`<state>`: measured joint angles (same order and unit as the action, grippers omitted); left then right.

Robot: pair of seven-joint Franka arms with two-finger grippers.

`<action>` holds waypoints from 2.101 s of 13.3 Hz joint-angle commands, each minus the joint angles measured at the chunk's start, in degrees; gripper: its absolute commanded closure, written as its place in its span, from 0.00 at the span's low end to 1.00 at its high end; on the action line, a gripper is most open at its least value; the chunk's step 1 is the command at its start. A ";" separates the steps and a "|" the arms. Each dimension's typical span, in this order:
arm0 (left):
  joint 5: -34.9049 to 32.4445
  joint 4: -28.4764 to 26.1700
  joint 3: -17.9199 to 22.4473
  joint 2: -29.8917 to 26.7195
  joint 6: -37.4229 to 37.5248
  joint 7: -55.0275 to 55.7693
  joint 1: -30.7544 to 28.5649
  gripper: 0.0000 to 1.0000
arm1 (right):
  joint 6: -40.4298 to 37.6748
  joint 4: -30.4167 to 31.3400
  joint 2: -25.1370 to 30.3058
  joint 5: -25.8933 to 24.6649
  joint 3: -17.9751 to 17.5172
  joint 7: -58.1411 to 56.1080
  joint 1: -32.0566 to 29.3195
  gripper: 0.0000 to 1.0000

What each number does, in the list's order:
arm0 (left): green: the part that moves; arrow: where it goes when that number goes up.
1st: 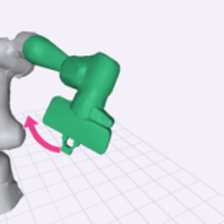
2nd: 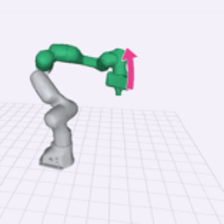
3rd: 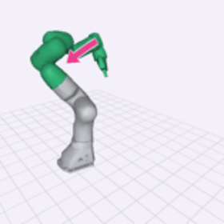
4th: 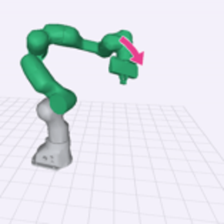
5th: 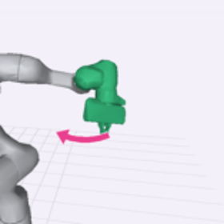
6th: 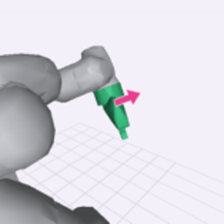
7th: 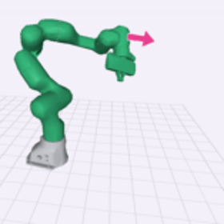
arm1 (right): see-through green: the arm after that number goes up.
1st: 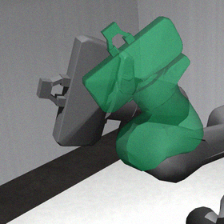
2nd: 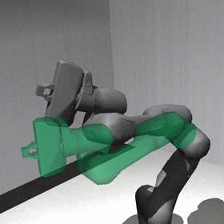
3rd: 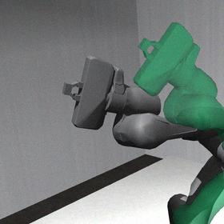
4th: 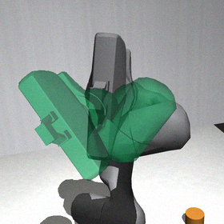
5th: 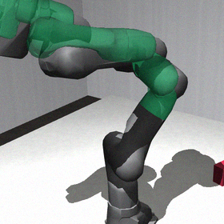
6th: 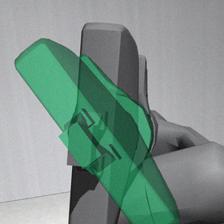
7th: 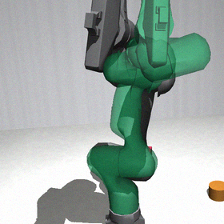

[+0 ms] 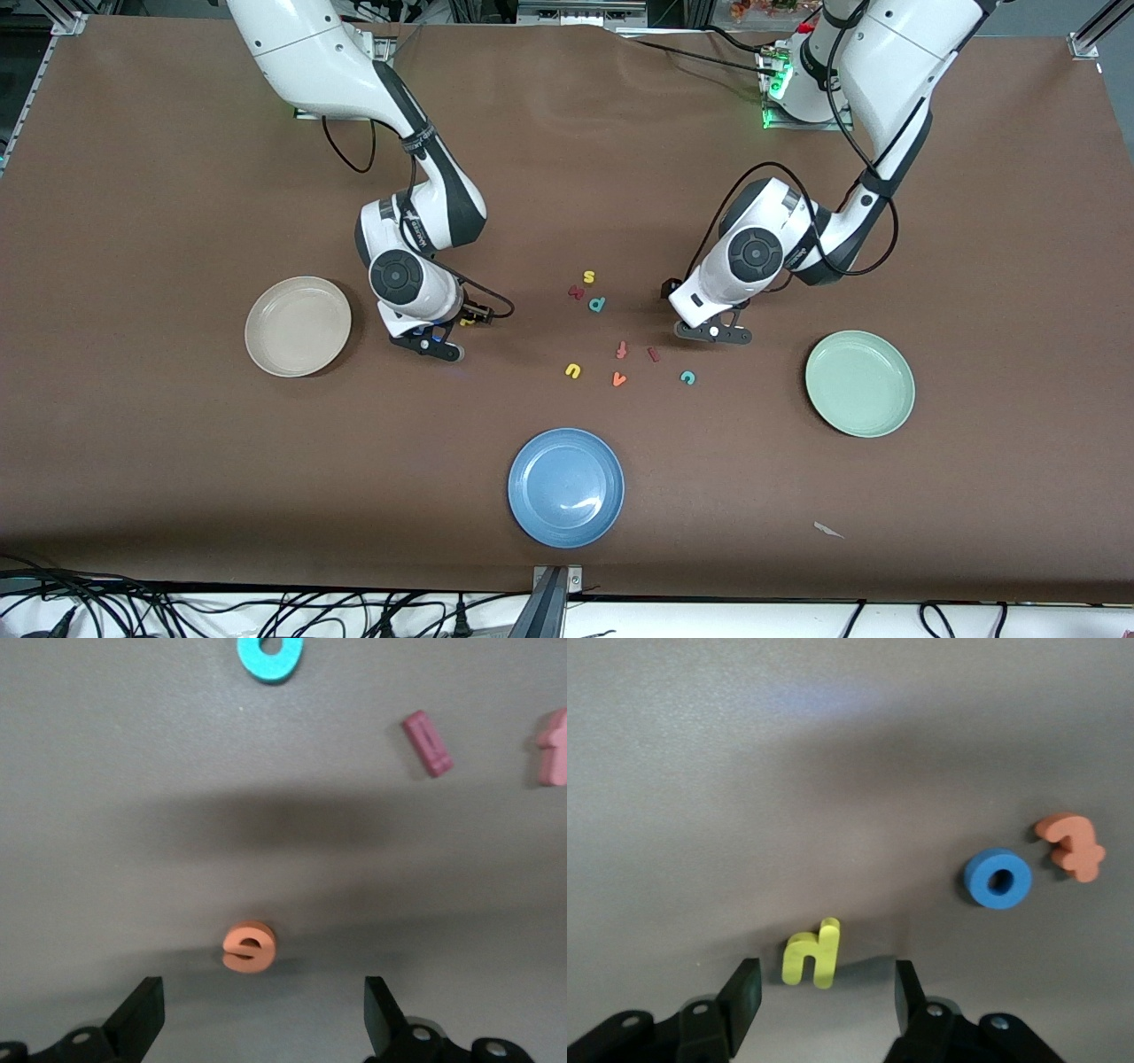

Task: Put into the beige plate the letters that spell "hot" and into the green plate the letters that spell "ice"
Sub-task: 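Grasp yellow h with the right gripper while the left gripper grasps orange e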

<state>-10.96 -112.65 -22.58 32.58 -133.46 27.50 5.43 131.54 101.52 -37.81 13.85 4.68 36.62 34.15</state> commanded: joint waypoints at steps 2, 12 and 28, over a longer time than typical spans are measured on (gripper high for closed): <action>-4.15 -0.38 0.08 0.47 -0.92 3.62 0.37 0.03 | 2.40 1.48 0.46 1.18 0.07 -0.67 0.92 0.35; -4.24 -2.49 0.16 1.26 -5.75 5.55 0.37 0.31 | 4.34 2.45 0.72 0.83 0.16 -5.59 0.92 0.50; -5.39 -1.87 0.25 1.26 -5.75 5.55 -0.33 0.61 | 3.81 2.28 1.25 1.00 0.42 -8.23 0.83 0.76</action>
<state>-13.58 -114.41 -22.49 33.81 -138.47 31.64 5.29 134.72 102.61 -37.59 13.85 4.95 28.91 34.71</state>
